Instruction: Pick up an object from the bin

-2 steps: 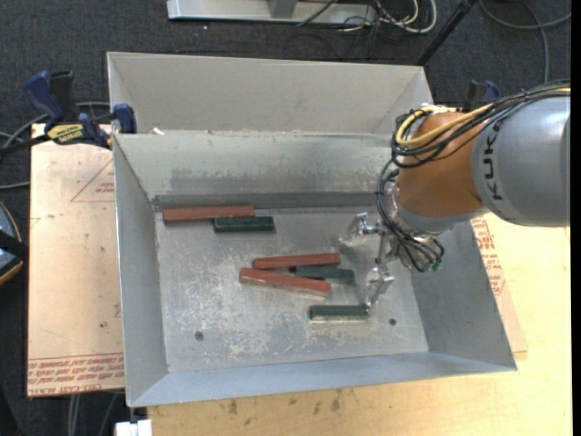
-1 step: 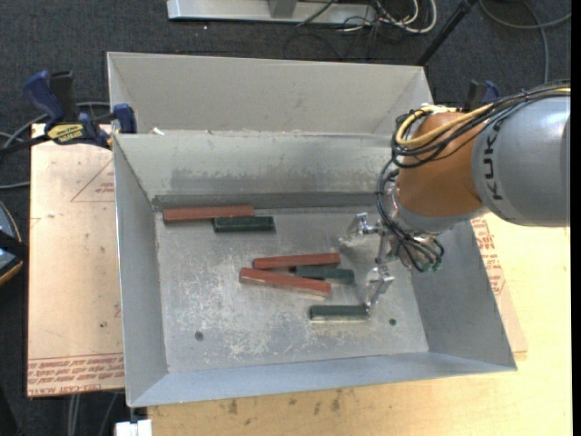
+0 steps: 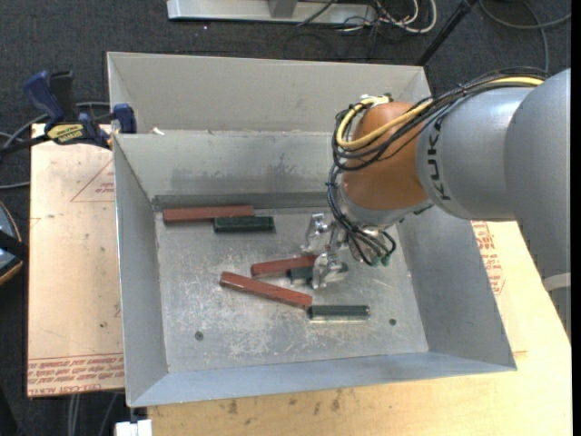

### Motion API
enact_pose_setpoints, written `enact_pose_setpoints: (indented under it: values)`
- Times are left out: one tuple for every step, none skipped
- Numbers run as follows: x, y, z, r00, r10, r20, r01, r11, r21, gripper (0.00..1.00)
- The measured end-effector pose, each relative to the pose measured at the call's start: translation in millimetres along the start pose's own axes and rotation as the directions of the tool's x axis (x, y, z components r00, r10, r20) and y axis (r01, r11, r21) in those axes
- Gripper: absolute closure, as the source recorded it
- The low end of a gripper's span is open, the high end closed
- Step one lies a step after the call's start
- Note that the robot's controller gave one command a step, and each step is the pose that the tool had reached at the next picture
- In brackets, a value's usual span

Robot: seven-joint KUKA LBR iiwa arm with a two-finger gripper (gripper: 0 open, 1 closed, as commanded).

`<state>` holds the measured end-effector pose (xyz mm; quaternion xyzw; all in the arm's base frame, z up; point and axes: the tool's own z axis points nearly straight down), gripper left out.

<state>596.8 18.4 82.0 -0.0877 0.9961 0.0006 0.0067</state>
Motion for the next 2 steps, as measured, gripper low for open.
enact_pose_setpoints:
  values:
    - [0.0,0,0,1.000,0.000,0.000,0.000,1.000,0.000,1.00]
    - [3.3,-10,-118,0.997,-0.074,-0.010,0.074,0.997,-0.001,1.00]
